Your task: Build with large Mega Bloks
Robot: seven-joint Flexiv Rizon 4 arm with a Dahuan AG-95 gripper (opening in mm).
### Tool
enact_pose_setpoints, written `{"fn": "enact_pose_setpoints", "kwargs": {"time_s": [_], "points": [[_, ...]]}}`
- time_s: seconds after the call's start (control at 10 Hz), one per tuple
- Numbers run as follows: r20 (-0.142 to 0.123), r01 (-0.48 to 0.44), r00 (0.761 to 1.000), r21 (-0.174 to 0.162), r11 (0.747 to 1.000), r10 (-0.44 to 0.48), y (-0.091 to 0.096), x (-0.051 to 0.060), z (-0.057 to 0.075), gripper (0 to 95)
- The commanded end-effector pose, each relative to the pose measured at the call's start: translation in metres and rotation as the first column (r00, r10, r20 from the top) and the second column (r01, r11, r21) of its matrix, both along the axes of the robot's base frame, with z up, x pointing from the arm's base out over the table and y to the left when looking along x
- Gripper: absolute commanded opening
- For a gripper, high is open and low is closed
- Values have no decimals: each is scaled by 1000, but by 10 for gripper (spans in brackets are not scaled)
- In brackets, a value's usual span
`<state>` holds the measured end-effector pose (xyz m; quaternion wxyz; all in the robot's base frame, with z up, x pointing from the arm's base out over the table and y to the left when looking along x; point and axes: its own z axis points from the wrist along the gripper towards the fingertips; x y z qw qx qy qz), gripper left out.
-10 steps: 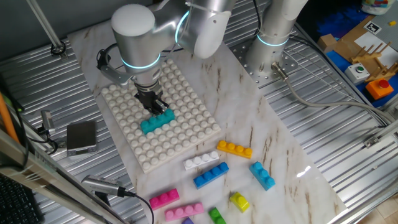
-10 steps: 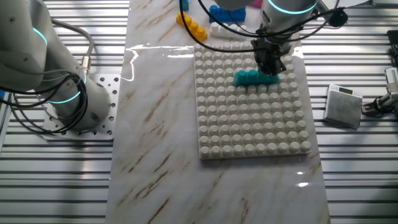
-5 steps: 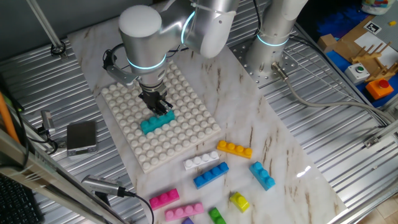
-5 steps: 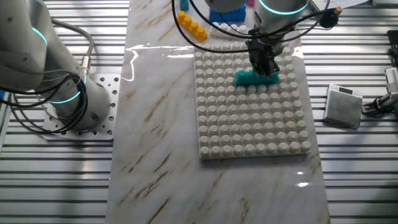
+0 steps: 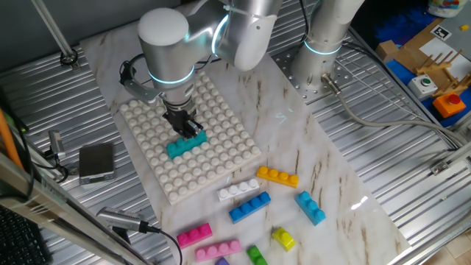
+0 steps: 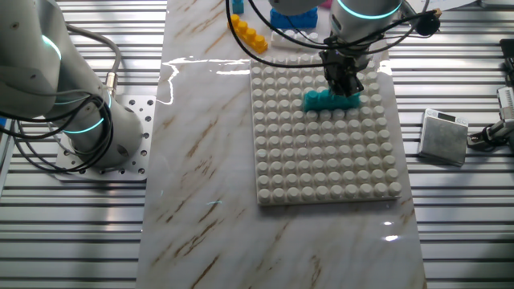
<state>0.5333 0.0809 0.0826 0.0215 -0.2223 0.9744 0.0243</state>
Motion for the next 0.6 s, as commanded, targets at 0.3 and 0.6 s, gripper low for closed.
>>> {"fn": "enact_pose_setpoints", "kwargs": {"time_s": [0.3, 0.6], "points": [[-13, 5, 1000, -11, 1000, -5, 2, 1, 5, 0], [-27, 12, 1000, -13, 1000, -13, 5, 8, 21, 0]]}}
